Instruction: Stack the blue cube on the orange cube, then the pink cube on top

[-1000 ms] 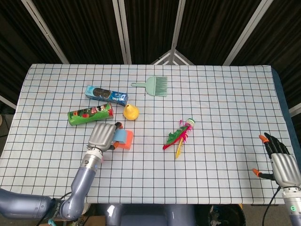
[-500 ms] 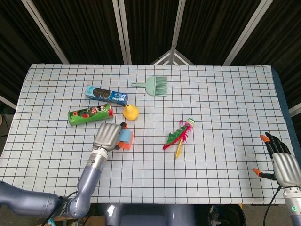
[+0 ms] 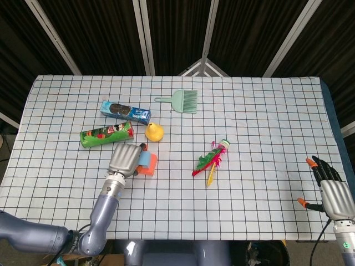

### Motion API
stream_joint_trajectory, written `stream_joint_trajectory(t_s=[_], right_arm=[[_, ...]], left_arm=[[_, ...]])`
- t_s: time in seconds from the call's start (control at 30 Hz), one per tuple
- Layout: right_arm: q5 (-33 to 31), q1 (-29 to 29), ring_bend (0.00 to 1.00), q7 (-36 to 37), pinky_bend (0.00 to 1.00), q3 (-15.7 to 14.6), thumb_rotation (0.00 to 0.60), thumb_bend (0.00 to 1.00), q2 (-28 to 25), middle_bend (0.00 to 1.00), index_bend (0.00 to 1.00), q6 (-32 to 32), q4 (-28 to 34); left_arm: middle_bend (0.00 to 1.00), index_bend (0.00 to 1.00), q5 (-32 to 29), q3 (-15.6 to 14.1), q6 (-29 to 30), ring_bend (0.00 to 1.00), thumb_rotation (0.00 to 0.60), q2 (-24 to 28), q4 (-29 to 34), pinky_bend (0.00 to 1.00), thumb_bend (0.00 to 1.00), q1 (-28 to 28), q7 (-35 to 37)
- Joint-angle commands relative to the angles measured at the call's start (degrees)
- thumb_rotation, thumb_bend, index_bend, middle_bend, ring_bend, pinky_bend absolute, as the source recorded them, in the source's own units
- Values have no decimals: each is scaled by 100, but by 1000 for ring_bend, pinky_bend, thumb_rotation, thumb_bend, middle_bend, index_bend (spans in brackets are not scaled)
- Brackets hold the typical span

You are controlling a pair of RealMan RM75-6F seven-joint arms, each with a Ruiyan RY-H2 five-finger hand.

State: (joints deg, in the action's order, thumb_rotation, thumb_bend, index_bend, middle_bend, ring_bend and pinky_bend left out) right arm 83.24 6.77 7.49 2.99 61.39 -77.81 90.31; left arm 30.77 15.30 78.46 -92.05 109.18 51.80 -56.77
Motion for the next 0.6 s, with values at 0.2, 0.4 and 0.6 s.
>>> stream_joint_trajectory(t_s=[0.2, 0.4, 0.6], right_arm=[[-24, 12, 34, -12, 137, 4, 600, 69, 3, 23, 24, 34, 5], [-27, 9, 35, 8, 137, 8, 600, 68, 2, 23, 25, 29, -5], [-20, 7, 35, 41, 137, 7, 600, 68, -6, 23, 24, 27, -10]], left_arm=[[759, 355, -71, -54, 26, 728, 600, -22, -29, 831, 373, 73, -52], [759, 354, -52, -70, 40, 728, 600, -63, -63, 831, 373, 114, -20], [758, 354, -53, -75, 44, 727, 600, -80, -67, 830, 373, 152, -1]])
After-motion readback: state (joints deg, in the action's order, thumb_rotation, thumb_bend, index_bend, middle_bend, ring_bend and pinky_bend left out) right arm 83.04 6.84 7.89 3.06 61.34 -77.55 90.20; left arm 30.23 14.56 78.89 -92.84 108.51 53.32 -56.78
